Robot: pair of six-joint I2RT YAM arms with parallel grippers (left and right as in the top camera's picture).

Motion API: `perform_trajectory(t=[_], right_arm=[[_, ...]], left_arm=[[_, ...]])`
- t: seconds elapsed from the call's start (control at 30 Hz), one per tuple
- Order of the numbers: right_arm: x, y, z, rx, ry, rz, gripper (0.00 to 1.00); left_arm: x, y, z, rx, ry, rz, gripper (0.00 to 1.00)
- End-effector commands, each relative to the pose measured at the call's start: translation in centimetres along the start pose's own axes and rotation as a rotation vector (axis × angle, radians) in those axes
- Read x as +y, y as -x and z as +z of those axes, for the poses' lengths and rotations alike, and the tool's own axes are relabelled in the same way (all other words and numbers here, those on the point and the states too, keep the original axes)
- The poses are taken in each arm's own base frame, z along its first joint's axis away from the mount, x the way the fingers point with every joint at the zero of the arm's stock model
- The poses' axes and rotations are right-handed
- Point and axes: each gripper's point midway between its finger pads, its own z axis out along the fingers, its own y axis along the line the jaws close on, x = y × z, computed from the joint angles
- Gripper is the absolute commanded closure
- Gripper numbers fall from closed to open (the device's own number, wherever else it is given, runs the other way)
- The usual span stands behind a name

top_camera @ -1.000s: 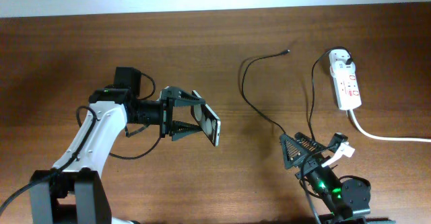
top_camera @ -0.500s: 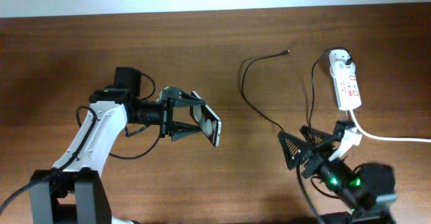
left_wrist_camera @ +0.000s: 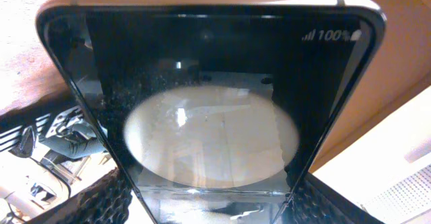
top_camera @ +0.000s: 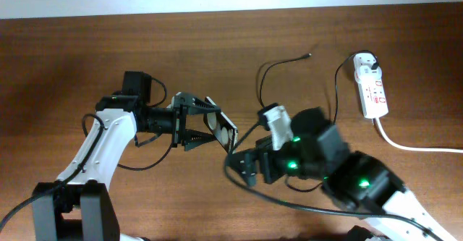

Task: Plug charger to phone and switch on socket

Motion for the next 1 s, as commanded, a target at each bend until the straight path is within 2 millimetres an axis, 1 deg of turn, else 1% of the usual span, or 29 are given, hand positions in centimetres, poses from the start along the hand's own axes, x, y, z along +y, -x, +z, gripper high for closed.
perform_trajectory(t=[0.0, 0.03, 0.07, 0.13, 0.17, 0.2, 0.23, 0.37, 0.4, 0.47, 0.57, 0.63, 0.7, 0.77, 0.8, 0.83, 0.87, 0.97], right_arm=[[-1.4, 1.6, 1.4, -0.109, -0.214, -0.014, 0.0], [-1.1, 2.0, 1.8, -0.136, -0.227, -0.034, 0.01], [-0.7, 2.5, 2.5, -0.166, -0.237, -0.051, 0.05], [-0.7, 3.2, 3.7, -0.183, -0.242, -0.056, 0.11], [-0.7, 3.3, 4.3, -0.184, -0.241, -0.056, 0.12], [-0.7, 3.6, 5.0, -0.189, -0.237, -0.057, 0.17], [-0.7, 3.9, 5.7, -0.195, -0.234, -0.057, 0.26], [-0.7, 4.0, 6.0, -0.196, -0.233, -0.057, 0.5], [-0.7, 4.0, 6.0, -0.199, -0.231, -0.057, 0.57], [-0.7, 4.0, 6.0, -0.199, -0.231, -0.057, 0.67], [-0.7, 4.0, 6.0, -0.198, -0.231, -0.057, 0.81], [-0.6, 4.0, 6.0, -0.197, -0.227, -0.057, 0.85], [-0.2, 3.9, 5.9, -0.192, -0.208, -0.058, 0.9], [0.0, 4.1, 5.4, -0.203, -0.202, -0.059, 0.94], [0.2, 4.3, 5.0, -0.215, -0.194, -0.06, 0.96], [0.3, 4.4, 4.7, -0.221, -0.191, -0.06, 0.96], [0.4, 4.4, 4.5, -0.224, -0.191, -0.06, 0.96], [-0.3, 4.1, 4.4, -0.213, -0.222, -0.057, 0.96]], left_arm=[[-0.7, -0.5, -0.1, 0.026, -0.027, 0.006, 0.61], [-0.7, -0.5, -0.1, 0.026, -0.027, 0.006, 0.61], [-0.7, -0.5, -0.1, 0.026, -0.027, 0.005, 0.61], [-0.7, -0.6, -0.1, 0.026, -0.027, 0.006, 0.61], [-0.7, -0.5, -0.1, 0.026, -0.027, 0.006, 0.61], [-0.7, -0.5, -0.1, 0.026, -0.027, 0.006, 0.61], [-0.7, -0.5, -0.1, 0.026, -0.027, 0.006, 0.61], [-0.6, -0.5, -0.1, 0.026, -0.027, 0.006, 0.61], [-0.6, -0.5, -0.1, 0.026, -0.027, 0.006, 0.6], [-0.7, -0.5, -0.1, 0.026, -0.027, 0.006, 0.6], [-0.6, -0.5, -0.1, 0.026, -0.027, 0.006, 0.6], [-0.7, -0.5, -0.1, 0.026, -0.027, 0.006, 0.57], [-0.6, -0.5, -0.1, 0.026, -0.027, 0.006, 0.51], [-0.6, -0.5, -0.1, 0.026, -0.027, 0.005, 0.46], [-0.7, -0.5, -0.1, 0.026, -0.027, 0.006, 0.38], [-0.6, -0.5, -0.1, 0.025, -0.026, 0.005, 0.18], [-0.6, -0.5, -0.1, 0.025, -0.026, 0.005, 0.02], [-0.7, -0.6, -0.1, 0.026, -0.028, 0.015, 0.01]])
